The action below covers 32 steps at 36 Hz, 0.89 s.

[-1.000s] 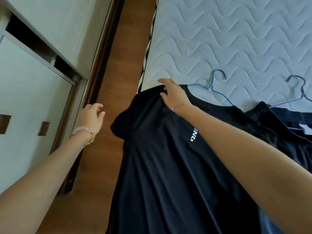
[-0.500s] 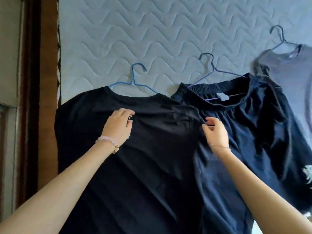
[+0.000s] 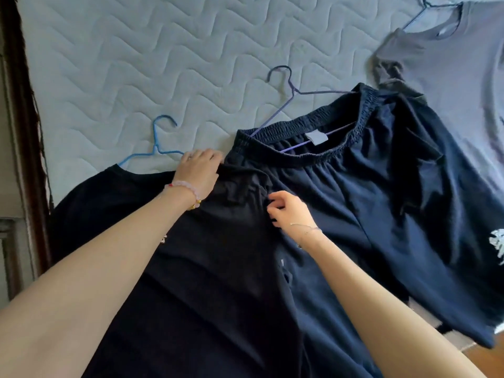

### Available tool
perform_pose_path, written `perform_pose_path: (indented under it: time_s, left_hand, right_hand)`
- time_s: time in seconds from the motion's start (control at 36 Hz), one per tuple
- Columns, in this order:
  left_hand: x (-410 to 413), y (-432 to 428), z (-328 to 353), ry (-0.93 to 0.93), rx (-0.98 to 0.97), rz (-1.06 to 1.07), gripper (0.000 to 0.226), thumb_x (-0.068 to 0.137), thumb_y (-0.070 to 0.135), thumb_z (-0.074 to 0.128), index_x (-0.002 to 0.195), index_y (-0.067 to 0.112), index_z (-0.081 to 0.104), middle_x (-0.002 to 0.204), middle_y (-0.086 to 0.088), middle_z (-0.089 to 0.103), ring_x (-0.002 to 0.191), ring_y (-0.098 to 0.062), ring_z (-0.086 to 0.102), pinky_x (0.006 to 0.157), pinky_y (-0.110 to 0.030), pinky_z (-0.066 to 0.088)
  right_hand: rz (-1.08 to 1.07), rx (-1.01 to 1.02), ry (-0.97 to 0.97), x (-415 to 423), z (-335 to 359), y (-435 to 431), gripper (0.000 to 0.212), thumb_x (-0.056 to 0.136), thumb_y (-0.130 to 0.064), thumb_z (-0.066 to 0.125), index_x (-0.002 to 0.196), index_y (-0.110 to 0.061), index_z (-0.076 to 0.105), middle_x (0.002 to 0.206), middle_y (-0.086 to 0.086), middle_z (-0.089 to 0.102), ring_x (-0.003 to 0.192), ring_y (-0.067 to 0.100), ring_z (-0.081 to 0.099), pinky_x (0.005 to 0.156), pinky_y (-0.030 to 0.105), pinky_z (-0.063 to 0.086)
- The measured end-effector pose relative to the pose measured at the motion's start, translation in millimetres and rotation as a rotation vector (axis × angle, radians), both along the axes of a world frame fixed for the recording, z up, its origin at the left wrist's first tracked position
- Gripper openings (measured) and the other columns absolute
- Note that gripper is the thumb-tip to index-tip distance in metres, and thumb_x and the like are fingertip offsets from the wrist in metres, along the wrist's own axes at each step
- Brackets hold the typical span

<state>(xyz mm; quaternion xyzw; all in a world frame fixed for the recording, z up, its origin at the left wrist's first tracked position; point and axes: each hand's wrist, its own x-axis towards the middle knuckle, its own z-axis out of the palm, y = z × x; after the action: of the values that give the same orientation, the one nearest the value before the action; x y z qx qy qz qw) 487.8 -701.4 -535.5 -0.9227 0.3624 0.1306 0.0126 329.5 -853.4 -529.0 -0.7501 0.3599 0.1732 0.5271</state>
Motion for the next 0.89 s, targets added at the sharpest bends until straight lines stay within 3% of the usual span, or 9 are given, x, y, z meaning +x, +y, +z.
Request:
perform_pose_path:
  time_s: [0.11,0.22,0.33,0.42,0.47,0.56,0.78,0.86,0.89]
  left_hand:
    - [9.1,8.3,4.4,0.075,0.109,-0.062,0.021,0.095,0.018,0.047,0.113,0.012,0.056,0.12,-0.008,0.056,0.114,-0.03,0.048,0.093,-0.041,0.039]
    - [13.3,16.7,10.6,0.159,-0.046,0.056,0.017,0.094,0.009,0.048,0.105,0.003,0.06,0.112,-0.015,0.057,0.108,-0.033,0.049,0.088,-0.042,0.04]
    - [19.1,22.6,13.8,0.198,-0.136,0.152,0.011,0.091,0.005,0.052,0.096,0.0,0.061,0.103,-0.018,0.057,0.101,-0.033,0.051,0.079,-0.039,0.039]
    - [24.0,24.5,15.2,0.196,-0.163,0.173,0.009,0.09,0.005,0.054,0.092,0.0,0.061,0.098,-0.02,0.058,0.096,-0.036,0.054,0.079,-0.043,0.044]
    - [26.0,24.1,17.0,0.179,-0.182,0.182,0.009,0.09,0.006,0.054,0.091,0.0,0.061,0.098,-0.021,0.058,0.095,-0.037,0.055,0.08,-0.045,0.045]
    - [27.4,23.3,19.1,0.163,-0.218,0.201,0.01,0.091,0.007,0.054,0.093,0.0,0.061,0.1,-0.02,0.06,0.095,-0.036,0.055,0.081,-0.042,0.043]
    - [27.8,25.1,21.8,0.166,-0.271,0.209,0.01,0.092,0.009,0.053,0.091,0.002,0.061,0.099,-0.017,0.06,0.093,-0.032,0.056,0.077,-0.032,0.038]
    - [26.7,26.6,20.9,0.169,-0.253,0.204,0.01,0.091,0.008,0.054,0.091,0.001,0.061,0.099,-0.018,0.06,0.093,-0.033,0.056,0.077,-0.033,0.039]
    - [26.8,26.7,20.6,0.174,-0.244,0.205,0.01,0.091,0.007,0.054,0.092,0.001,0.061,0.1,-0.018,0.06,0.094,-0.033,0.056,0.078,-0.034,0.04]
  right_hand:
    - [-0.136,0.118,0.056,-7.2,0.9,0.6,0.015,0.092,-0.014,0.056,0.105,-0.016,0.051,0.091,-0.001,0.053,0.064,0.011,0.054,0.05,0.018,0.053]
    - [0.037,0.089,0.098,-18.8,1.4,2.1,0.031,0.086,-0.043,0.059,0.095,-0.013,0.059,0.077,-0.003,0.054,0.068,0.014,0.052,0.059,0.025,0.046]
    - [-0.02,0.202,-0.061,-30.1,4.7,4.1,0.04,0.083,-0.031,0.068,0.06,-0.017,0.038,0.056,-0.009,0.036,0.055,0.007,0.034,0.057,0.023,0.032]
    - [-0.105,0.359,-0.162,-28.0,13.2,4.7,0.028,0.084,-0.019,0.065,0.072,0.002,0.051,0.069,0.004,0.049,0.067,0.013,0.047,0.067,0.026,0.042]
    - [-0.171,0.54,-0.169,-22.5,16.4,5.9,0.01,0.085,-0.009,0.06,0.082,-0.001,0.063,0.078,0.005,0.065,0.077,0.016,0.061,0.079,0.031,0.052]
    - [-0.243,0.737,-0.142,-13.7,19.1,5.4,0.018,0.087,0.0,0.053,0.091,-0.008,0.069,0.091,0.007,0.072,0.088,0.021,0.068,0.089,0.035,0.054]
    - [-0.287,0.881,-0.079,2.7,26.0,4.0,0.029,0.086,0.005,0.056,0.114,0.001,0.058,0.108,0.017,0.066,0.085,0.02,0.067,0.074,0.028,0.058]
    - [-0.281,0.79,-0.077,4.1,31.9,3.9,0.024,0.088,0.006,0.056,0.103,-0.012,0.06,0.081,-0.004,0.065,0.07,0.006,0.062,0.065,0.016,0.056]
    - [-0.272,0.753,-0.097,3.7,30.3,3.1,0.025,0.086,0.005,0.059,0.1,-0.017,0.062,0.085,-0.002,0.068,0.076,0.007,0.065,0.071,0.019,0.057]
